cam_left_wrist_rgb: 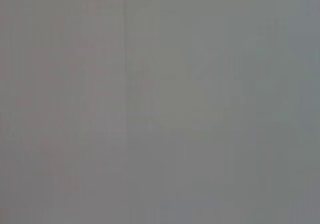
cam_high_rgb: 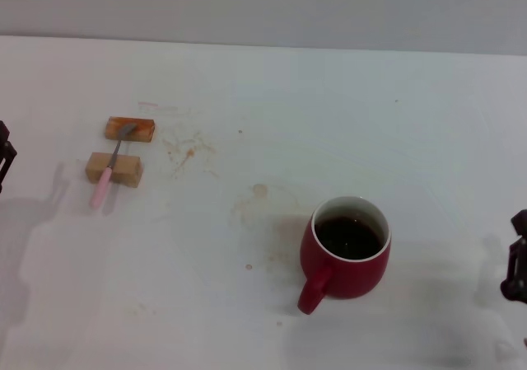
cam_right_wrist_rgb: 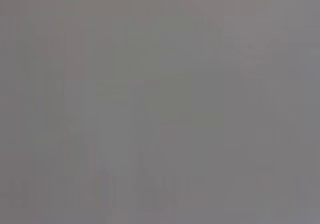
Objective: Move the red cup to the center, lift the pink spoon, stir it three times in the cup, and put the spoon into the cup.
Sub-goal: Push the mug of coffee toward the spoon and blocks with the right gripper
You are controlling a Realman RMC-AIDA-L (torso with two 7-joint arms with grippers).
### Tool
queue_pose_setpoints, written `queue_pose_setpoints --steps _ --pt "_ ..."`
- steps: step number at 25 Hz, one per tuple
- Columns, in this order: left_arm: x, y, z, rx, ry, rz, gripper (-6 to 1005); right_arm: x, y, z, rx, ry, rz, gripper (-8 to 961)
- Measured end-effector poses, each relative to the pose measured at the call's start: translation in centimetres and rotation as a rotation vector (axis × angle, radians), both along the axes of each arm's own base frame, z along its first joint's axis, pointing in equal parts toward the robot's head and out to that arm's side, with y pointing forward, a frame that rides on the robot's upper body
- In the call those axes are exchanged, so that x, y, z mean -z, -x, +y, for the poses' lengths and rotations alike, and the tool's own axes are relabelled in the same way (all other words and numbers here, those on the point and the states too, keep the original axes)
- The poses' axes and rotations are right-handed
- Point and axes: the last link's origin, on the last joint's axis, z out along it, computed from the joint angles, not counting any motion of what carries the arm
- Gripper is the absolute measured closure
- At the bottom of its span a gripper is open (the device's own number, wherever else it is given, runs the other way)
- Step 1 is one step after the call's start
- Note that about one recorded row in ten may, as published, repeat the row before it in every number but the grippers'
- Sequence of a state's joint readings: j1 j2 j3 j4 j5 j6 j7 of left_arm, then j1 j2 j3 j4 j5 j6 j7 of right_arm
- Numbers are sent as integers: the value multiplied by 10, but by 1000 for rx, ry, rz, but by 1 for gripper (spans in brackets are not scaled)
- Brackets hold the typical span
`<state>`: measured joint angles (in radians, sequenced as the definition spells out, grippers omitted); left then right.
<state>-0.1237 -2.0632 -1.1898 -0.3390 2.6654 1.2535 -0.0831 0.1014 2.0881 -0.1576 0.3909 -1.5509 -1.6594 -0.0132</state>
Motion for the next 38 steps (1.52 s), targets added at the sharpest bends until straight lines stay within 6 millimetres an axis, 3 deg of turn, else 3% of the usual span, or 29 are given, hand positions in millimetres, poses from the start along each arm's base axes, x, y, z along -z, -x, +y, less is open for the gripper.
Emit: queue_pose_setpoints --steps 14,24,38 --pt "1 1 -3 -4 4 -1 145 11 4 -13 8 55 14 953" --pt "0 2 -3 -6 0 -1 146 37 30 -37 23 101 -39 953" --pt "0 2 -3 -10 -1 1 148 61 39 -43 25 256 -19 952"
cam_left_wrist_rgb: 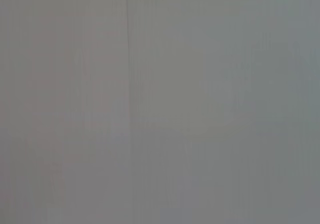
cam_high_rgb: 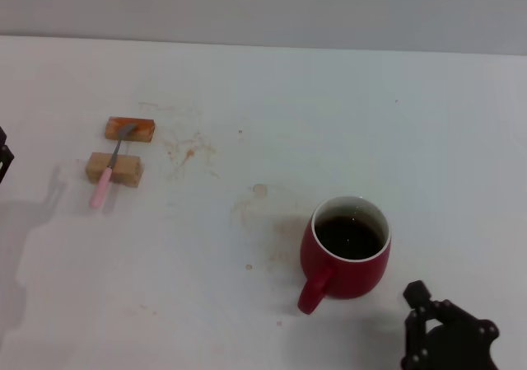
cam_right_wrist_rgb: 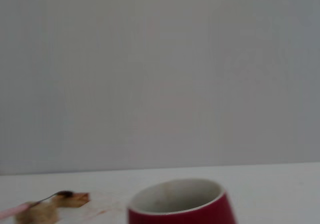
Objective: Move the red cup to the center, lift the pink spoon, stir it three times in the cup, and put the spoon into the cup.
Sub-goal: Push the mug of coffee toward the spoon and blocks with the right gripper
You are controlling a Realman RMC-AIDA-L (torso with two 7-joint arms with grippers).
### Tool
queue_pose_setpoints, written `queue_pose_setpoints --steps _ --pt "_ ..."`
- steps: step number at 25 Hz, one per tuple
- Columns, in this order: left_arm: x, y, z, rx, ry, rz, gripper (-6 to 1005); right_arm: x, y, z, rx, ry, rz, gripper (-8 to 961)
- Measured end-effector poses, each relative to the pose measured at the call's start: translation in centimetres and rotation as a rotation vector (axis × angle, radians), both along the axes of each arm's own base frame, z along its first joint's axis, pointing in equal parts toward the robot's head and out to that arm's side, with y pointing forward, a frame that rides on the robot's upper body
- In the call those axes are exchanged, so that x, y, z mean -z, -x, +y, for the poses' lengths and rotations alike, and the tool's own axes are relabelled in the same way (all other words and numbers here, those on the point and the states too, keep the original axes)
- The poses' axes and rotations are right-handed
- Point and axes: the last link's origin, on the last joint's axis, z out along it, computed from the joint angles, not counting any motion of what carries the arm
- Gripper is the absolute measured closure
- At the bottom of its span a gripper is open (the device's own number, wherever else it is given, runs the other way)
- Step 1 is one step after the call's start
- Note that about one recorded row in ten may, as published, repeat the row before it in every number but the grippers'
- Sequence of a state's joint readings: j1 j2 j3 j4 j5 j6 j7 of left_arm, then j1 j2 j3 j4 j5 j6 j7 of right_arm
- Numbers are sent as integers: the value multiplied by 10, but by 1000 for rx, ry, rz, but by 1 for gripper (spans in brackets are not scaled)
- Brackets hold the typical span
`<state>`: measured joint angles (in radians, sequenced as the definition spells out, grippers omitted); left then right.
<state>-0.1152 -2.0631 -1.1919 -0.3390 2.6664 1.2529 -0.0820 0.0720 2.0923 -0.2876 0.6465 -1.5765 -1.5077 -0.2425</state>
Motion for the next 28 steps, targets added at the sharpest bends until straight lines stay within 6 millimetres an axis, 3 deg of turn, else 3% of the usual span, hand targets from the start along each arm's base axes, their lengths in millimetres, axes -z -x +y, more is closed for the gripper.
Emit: queue_pose_setpoints --steps 15,28 --pt "-1 0 0 1 -5 2 150 13 9 14 -49 95 25 952" --pt "-1 0 0 0 -5 5 152 13 4 34 -55 130 34 953"
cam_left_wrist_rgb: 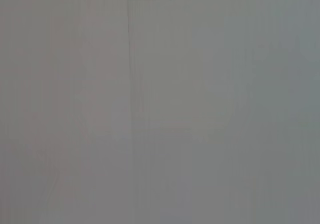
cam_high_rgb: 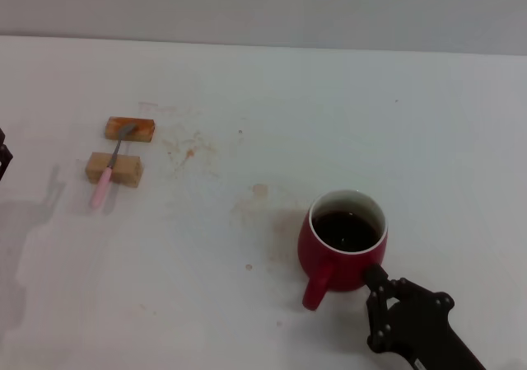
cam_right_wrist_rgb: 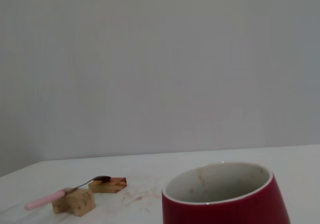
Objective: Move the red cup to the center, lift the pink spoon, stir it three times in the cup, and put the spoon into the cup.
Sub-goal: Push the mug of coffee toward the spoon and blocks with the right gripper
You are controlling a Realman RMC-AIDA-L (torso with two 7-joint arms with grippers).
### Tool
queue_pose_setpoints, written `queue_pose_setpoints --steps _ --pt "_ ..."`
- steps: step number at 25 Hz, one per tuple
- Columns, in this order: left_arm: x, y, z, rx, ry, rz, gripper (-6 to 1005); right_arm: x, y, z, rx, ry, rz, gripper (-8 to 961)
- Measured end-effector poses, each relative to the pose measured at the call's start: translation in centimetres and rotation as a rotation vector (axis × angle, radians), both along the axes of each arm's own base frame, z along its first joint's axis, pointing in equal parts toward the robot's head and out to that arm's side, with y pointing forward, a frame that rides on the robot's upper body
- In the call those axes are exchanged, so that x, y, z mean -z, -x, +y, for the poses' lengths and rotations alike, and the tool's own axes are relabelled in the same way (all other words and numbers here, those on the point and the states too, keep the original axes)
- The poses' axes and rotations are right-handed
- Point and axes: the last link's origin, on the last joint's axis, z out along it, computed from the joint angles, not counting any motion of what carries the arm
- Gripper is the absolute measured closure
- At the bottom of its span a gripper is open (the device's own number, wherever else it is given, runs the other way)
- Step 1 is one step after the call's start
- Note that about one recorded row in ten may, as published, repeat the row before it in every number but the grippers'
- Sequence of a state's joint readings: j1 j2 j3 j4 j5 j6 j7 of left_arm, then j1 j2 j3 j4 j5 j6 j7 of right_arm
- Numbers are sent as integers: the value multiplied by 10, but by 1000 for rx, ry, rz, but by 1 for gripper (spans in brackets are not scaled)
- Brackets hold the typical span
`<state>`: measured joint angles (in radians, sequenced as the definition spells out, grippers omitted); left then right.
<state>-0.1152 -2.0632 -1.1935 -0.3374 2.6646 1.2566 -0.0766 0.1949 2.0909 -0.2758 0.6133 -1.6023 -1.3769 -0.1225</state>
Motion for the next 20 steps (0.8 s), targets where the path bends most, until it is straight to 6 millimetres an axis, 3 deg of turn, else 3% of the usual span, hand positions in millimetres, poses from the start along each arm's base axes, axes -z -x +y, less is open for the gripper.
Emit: queue_pose_setpoints --steps 20 --pt "1 2 1 -7 9 6 154 -3 -2 45 -47 -10 -84 953"
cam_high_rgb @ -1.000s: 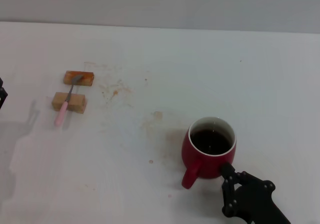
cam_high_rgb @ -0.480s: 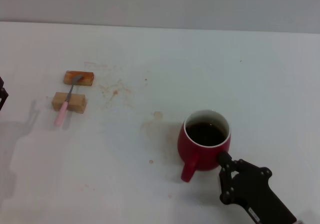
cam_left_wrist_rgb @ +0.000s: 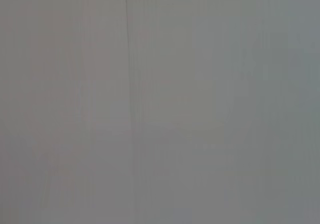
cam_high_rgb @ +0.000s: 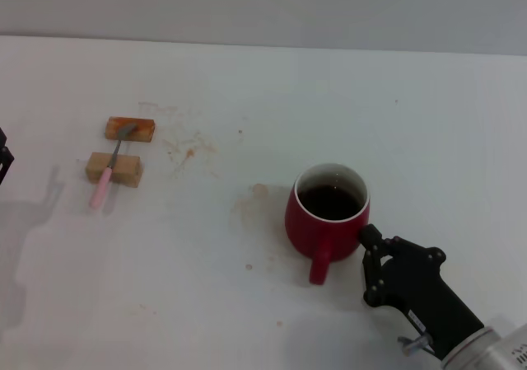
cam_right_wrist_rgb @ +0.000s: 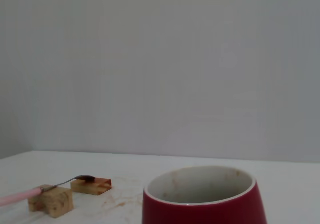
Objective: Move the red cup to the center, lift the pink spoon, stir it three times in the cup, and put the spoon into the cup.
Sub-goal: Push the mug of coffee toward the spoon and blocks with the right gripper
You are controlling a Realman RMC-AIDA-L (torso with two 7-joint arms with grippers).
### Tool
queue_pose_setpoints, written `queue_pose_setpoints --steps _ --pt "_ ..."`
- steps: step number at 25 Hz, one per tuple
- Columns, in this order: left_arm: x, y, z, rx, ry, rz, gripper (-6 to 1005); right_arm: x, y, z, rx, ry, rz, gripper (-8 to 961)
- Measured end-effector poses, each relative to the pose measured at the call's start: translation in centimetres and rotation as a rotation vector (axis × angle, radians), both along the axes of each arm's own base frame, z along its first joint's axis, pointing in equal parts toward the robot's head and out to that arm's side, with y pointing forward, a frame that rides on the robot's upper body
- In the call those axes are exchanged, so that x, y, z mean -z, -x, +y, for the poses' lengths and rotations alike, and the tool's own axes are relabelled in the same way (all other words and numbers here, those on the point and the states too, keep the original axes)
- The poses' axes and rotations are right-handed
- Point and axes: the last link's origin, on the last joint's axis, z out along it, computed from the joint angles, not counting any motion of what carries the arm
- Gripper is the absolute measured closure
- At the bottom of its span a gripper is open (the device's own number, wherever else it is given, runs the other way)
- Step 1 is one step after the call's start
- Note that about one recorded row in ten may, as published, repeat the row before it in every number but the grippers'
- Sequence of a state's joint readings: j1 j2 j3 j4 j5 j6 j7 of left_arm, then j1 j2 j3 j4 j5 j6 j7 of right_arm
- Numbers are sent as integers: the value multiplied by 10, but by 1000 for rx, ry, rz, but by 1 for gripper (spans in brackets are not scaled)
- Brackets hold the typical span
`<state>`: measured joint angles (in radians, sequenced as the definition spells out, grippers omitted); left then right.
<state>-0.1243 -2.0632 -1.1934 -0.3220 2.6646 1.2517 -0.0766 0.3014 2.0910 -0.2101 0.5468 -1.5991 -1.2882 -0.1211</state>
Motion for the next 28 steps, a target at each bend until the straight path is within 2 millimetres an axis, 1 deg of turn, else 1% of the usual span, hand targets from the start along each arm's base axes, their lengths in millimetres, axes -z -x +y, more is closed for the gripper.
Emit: queue_pose_setpoints --steps 4,10,13,16,22,26,28 --pt "0 0 0 -1 1 0 155 -2 -1 2 -6 -12 -3 953" --pt "1 0 1 -3 4 1 156 -3 -8 -13 38 -21 8 953" --pt "1 0 2 -3 9 5 156 -5 -12 -14 65 -38 11 953" --pt "2 0 4 -2 13 7 156 -7 -15 -10 89 -57 8 953" --pt "3 1 3 -7 16 5 157 -12 -14 3 93 -89 9 953" --pt "3 1 3 -8 17 3 158 -10 -12 13 85 -79 -1 953" --pt "3 1 3 -8 17 2 158 -9 -11 14 83 -72 -3 953"
